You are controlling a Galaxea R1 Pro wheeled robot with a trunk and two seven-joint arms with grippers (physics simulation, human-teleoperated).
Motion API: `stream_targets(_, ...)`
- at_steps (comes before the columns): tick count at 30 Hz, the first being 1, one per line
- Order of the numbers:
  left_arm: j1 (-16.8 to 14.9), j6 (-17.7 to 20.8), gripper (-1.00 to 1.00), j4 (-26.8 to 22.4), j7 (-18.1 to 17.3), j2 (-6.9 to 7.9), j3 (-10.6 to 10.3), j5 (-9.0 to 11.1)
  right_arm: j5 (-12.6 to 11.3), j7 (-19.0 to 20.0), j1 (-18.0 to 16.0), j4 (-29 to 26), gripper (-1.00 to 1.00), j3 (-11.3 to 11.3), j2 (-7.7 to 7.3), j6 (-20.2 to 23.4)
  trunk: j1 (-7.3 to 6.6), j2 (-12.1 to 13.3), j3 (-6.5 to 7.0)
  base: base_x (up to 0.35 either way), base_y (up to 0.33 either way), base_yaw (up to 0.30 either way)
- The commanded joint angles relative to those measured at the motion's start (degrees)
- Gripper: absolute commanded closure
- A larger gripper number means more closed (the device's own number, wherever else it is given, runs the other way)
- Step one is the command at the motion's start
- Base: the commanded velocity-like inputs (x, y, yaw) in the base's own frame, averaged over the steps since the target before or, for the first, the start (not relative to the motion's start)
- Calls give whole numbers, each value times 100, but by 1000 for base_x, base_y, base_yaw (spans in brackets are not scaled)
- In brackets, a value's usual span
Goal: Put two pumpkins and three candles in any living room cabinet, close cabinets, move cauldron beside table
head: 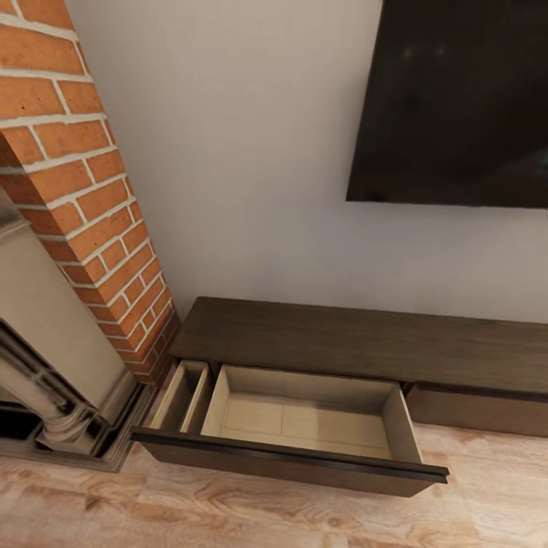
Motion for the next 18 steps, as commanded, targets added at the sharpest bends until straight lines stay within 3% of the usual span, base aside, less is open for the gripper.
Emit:
stream_targets(1, 0, 22, 100, -13, 26, 4, -41, 42, 39, 20, -1, -2, 100, -47, 1, -13, 0, -2, 5, 0, 0, 0)
stream_targets(7, 0, 30, 100, -12, 26, 10, -36, 47, 40, 20, -1, -2, 100, -47, 3, -13, 0, -2, 60, 36, 0, 0)
stream_targets(15, 0, 21, 100, -3, 24, 14, -47, 42, 35, 27, -1, -2, 100, -47, 2, -4, 0, -2, 131, 284, 69, -24)
stream_targets(18, 0, 22, 100, -10, 28, -15, -49, 31, 68, 25, -1, 3, 100, -47, -6, 12, 0, -2, 135, 78, 42, -10)
